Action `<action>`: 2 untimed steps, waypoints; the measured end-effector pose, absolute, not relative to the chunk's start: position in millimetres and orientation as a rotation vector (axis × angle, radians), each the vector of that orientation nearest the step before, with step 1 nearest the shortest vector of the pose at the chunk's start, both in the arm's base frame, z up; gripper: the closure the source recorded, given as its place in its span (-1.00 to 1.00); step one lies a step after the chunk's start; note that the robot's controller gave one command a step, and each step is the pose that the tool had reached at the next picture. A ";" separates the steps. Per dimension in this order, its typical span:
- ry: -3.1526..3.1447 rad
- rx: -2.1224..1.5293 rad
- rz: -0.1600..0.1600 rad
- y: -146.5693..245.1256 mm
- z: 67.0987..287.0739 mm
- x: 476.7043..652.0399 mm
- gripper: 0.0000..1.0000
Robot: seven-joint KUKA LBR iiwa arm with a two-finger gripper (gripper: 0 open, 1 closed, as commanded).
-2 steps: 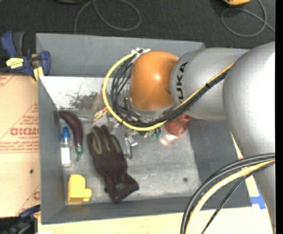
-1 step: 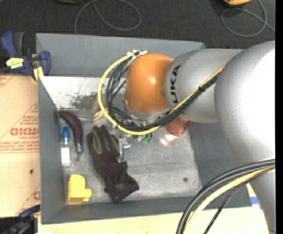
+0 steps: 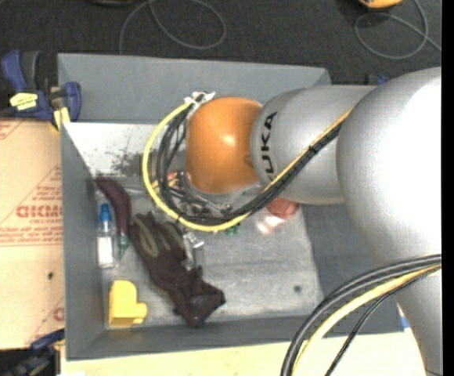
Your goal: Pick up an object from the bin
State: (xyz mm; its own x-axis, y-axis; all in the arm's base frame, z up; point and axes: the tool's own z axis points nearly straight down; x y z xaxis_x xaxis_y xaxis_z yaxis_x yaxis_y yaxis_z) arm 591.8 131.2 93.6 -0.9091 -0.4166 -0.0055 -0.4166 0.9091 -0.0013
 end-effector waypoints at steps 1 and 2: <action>2.917 -1.132 -0.001 144.9 73.1 564.5 1.00; 2.917 -1.131 -0.001 144.9 73.1 564.5 1.00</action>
Offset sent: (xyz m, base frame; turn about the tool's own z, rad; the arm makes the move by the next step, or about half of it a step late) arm 0.0000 0.0000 0.0000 0.0000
